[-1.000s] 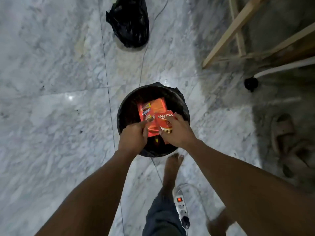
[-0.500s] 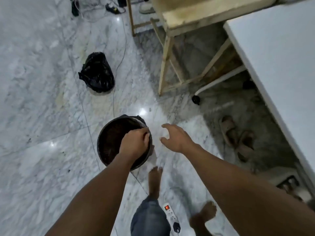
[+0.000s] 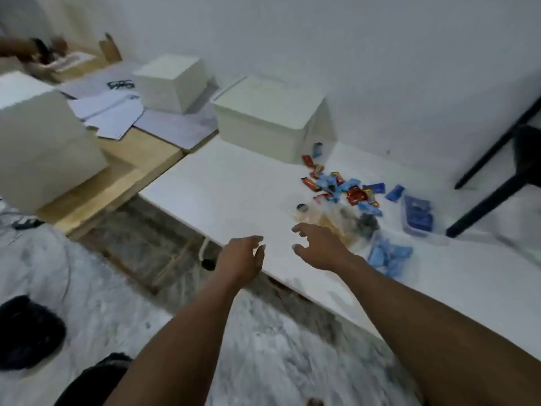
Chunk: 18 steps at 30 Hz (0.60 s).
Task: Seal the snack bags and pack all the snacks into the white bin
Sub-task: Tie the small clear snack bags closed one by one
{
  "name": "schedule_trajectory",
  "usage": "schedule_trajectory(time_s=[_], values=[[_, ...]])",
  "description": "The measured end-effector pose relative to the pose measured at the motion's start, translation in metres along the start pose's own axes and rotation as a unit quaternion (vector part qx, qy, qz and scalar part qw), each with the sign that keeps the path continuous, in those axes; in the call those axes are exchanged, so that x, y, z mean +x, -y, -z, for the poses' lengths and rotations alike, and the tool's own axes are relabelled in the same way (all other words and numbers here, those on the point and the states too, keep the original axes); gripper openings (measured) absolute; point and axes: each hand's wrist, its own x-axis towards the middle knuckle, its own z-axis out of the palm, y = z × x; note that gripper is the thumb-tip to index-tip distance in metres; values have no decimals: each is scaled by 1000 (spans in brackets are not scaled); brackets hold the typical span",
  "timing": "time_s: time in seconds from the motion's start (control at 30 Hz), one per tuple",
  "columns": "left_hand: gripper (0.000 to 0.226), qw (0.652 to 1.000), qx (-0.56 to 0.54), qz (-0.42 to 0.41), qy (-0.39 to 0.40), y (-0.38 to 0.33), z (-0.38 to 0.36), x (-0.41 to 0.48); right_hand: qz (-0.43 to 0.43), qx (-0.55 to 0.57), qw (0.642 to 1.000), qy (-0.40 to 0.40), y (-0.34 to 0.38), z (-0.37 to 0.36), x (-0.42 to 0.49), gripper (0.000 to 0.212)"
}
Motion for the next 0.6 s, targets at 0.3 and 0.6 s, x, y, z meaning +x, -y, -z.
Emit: schedule_trajectory(time_s=[0.3, 0.6], values=[[36, 987, 22, -138, 74, -174, -67, 39, -116, 47, 986, -110, -151, 103, -60, 39], [28, 973, 75, -166, 140, -204, -117, 94, -205, 115, 966, -107, -224, 92, -36, 46]])
